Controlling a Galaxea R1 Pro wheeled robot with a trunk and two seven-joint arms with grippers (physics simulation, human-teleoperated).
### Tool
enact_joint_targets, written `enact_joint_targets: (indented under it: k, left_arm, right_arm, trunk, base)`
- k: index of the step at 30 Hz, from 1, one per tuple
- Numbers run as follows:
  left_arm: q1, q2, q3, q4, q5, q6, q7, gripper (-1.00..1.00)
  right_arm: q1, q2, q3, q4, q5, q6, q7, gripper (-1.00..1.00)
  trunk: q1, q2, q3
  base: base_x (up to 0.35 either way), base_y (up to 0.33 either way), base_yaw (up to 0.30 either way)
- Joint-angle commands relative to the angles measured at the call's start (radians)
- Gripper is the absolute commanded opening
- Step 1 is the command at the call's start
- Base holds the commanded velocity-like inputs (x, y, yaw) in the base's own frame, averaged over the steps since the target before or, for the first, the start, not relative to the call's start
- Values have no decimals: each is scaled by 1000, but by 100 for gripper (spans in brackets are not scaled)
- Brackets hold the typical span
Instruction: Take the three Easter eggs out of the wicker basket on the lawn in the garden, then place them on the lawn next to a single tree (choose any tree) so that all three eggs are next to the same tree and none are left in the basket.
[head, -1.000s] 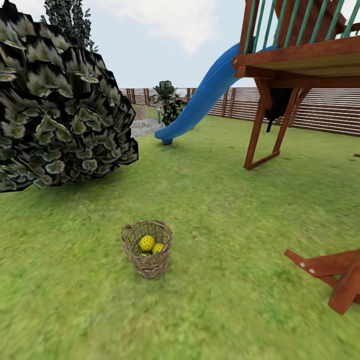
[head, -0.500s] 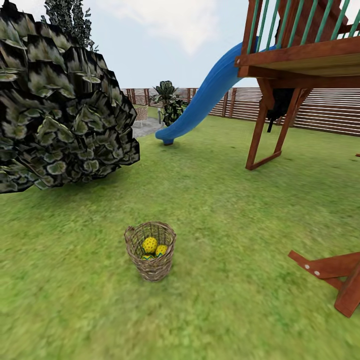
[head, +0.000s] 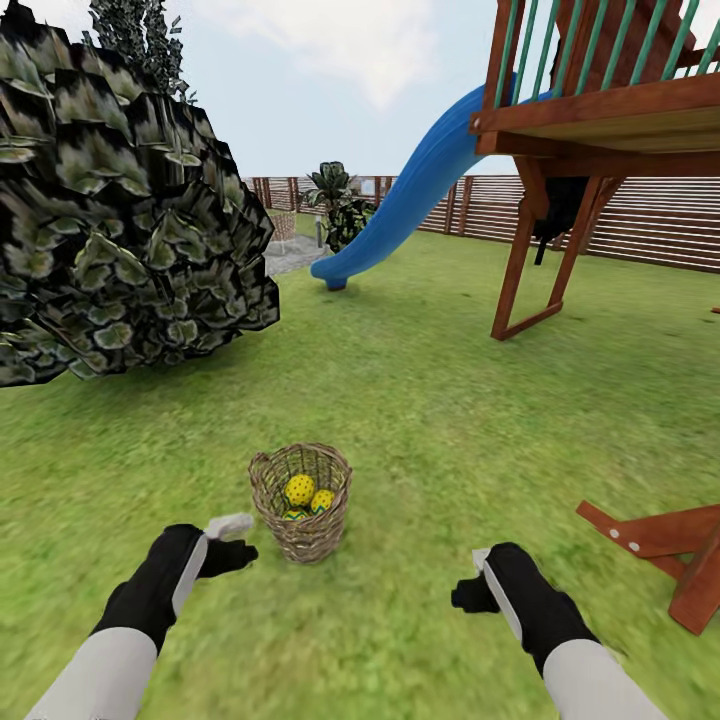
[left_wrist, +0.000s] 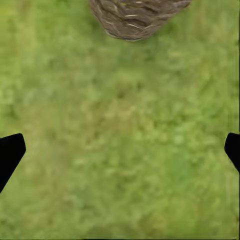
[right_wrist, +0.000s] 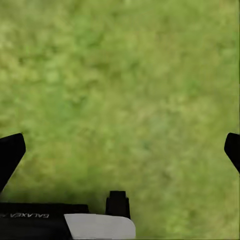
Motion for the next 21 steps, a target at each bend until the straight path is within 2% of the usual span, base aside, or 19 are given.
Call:
enact_joint_targets:
  k: [1, 4, 6, 9, 11, 21]
  left_arm:
    - [-3, -10, 2, -34, 4, 20, -7, 100]
    - [-6, -18, 4, -76, 7, 40, -13, 100]
    - [-6, -8, 5, -69, 9, 43, -14, 100]
    - [-6, 14, 8, -27, 11, 43, -15, 100]
    - [-6, 20, 8, -21, 11, 43, -16, 100]
    - [-7, 28, 7, -15, 10, 44, -15, 100]
  right_arm:
    - [-8, 22, 2, 11, 16, 5, 1, 100]
    - [-17, 52, 2, 17, 19, 4, 1, 100]
    - [-19, 61, 2, 18, 20, 4, 0, 100]
    - [-21, 60, 1, 16, 22, 2, 0, 100]
    - [-22, 60, 2, 17, 21, 0, 0, 100]
    - [-21, 60, 3, 26, 19, -1, 2, 100]
  trunk:
    - [0, -1, -1]
    - [0, -1, -1]
    - [0, -1, -1]
    - [0, -1, -1]
    - [0, -1, -1]
    - [0, -1, -1]
  base:
    - [81, 0, 0]
    - [212, 0, 0]
    - [280, 0, 0]
    - [312, 0, 0]
    - [319, 0, 0]
    - [315, 33, 0]
